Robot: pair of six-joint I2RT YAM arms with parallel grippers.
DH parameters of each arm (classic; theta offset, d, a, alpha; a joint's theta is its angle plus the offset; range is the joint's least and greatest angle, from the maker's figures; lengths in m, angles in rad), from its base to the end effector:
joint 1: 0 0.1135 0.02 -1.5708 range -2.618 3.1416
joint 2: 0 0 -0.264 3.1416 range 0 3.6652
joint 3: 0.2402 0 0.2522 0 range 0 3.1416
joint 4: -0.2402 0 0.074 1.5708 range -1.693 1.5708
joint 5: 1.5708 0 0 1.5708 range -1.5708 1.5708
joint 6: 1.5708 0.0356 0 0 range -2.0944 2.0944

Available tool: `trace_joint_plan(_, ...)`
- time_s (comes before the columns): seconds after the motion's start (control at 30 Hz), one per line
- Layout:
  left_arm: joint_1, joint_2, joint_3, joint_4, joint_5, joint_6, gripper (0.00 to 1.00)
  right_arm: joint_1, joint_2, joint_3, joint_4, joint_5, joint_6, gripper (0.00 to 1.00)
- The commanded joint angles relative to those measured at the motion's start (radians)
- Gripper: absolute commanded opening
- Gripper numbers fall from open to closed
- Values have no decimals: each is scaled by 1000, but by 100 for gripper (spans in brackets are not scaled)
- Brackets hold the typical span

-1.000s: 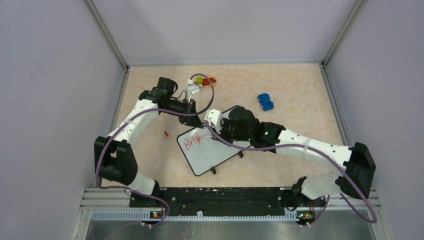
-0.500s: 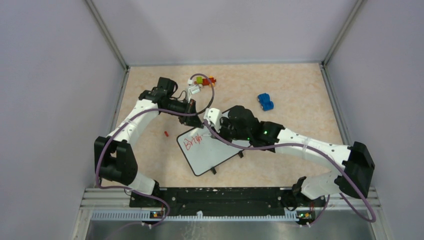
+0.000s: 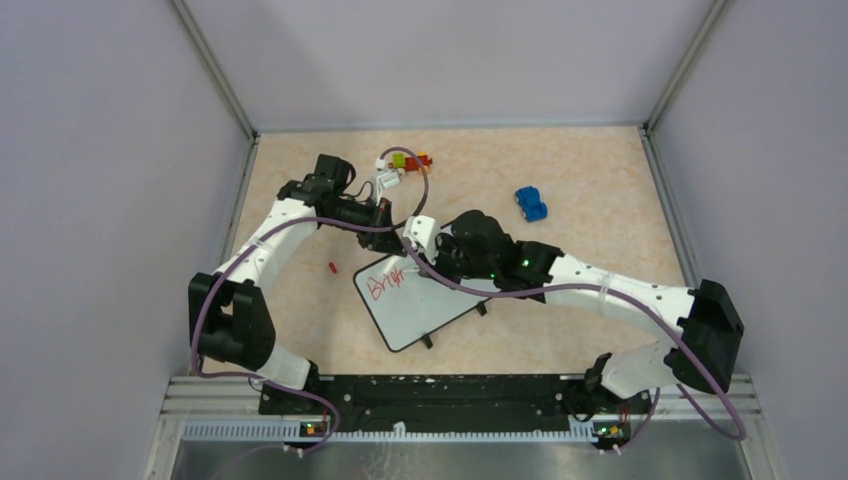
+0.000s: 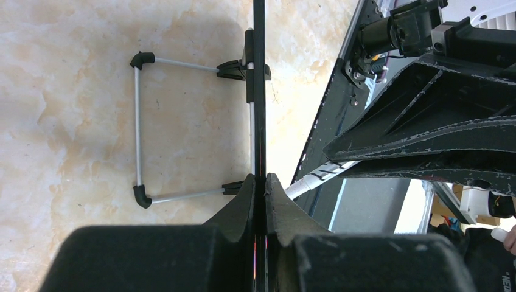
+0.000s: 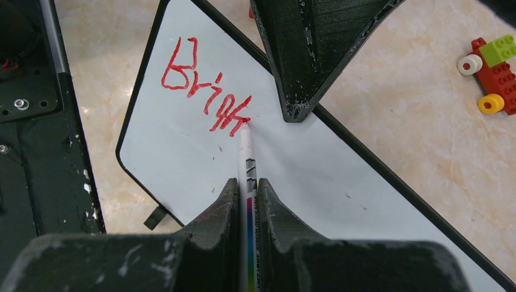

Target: Write a sentence on the whiteboard

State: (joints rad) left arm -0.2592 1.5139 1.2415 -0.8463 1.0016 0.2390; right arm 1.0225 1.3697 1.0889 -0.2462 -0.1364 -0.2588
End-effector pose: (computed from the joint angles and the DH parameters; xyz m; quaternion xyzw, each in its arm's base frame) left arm 0.2801 -0.1053 0.2851 0.3150 0.8020 -0.4699 0.1919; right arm 0.1594 0.2702 0.3070 -0.5442 0.6731 0.2402 0.4395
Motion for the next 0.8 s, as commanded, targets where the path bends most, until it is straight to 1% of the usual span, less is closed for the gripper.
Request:
trace_joint_plan(0.0, -9, -6, -5, -35, 26, 15, 0, -19, -3, 46, 29, 33, -2, 0)
trace_joint_plan(0.37, -9, -2, -1, -36, 22, 13, 0, -53, -54, 6, 10, 40, -5, 0)
trace_joint_plan(0.57, -9, 1, 6, -37, 24, 11, 0, -52, -51, 29, -2, -10, -7, 0)
trace_joint_plan(0.77, -9, 0, 4, -38, 26, 12, 0, -23, -48, 43, 1, -41, -10, 0)
